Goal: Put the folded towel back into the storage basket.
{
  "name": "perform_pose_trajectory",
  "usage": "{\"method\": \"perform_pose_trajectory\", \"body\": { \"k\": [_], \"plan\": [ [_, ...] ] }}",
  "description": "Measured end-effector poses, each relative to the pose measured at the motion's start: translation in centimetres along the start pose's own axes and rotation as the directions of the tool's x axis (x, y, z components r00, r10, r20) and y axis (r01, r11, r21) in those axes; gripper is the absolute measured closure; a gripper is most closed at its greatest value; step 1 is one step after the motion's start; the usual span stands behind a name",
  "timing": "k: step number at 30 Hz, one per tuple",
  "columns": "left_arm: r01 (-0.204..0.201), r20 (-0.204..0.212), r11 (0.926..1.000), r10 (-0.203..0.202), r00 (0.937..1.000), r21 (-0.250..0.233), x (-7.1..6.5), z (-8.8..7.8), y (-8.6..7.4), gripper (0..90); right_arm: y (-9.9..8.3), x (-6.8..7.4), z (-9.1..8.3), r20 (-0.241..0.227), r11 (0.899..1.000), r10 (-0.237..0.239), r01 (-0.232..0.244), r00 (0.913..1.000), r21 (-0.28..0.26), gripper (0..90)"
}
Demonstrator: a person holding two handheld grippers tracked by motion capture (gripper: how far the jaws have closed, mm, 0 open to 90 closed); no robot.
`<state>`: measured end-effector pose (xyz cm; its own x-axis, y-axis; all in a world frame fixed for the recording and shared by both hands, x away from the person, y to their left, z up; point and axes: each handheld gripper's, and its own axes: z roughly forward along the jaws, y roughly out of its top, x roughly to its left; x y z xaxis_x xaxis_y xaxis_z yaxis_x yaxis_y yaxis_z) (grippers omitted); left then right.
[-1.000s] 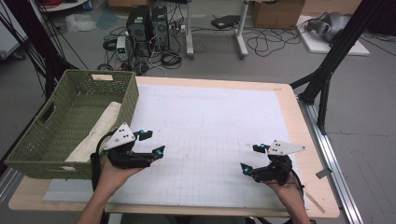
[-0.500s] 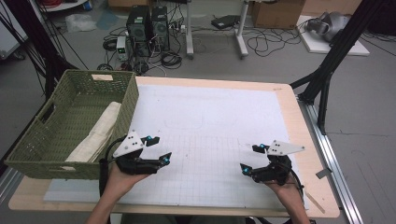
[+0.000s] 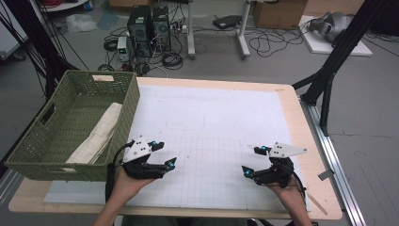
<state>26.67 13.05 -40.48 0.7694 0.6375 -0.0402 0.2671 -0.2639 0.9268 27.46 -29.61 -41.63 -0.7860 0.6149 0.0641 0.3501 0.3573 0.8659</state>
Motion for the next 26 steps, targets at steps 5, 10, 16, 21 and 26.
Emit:
{"method": "perform_pose_trajectory", "body": {
  "k": [5, 10, 16, 21, 26],
  "plan": [
    [0.000, -0.006, 1.0000, 0.000, 1.0000, 0.009, -0.1, 0.3, -0.6, 29.1, -0.1, 0.2, 0.2, -0.006, 1.000, -0.003, 0.003, 1.0000, 0.010, 12.1],
    [0.004, -0.013, 0.9998, -0.004, 0.9999, 0.019, -0.2, 0.6, -1.0, 28.9, -0.2, 0.2, 0.3, -0.011, 1.000, -0.010, 0.010, 0.9999, 0.012, 12.1],
    [0.004, -0.019, 0.9998, -0.004, 0.9998, 0.018, -0.2, 0.6, -1.3, 28.7, -0.2, 0.4, 0.4, -0.019, 1.000, -0.012, 0.013, 0.9997, 0.011, 12.0],
    [0.007, -0.020, 0.9997, -0.007, 0.9998, 0.022, 0.1, 0.5, -1.5, 28.2, -0.1, 0.6, 0.4, -0.023, 1.000, -0.011, 0.011, 0.9997, 0.009, 11.9],
    [0.009, -0.021, 0.9998, -0.008, 0.9998, 0.020, 0.1, 0.5, -1.5, 27.7, -0.1, 0.7, 0.6, -0.026, 1.000, -0.014, 0.014, 0.9996, 0.006, 11.9]
  ]
}}
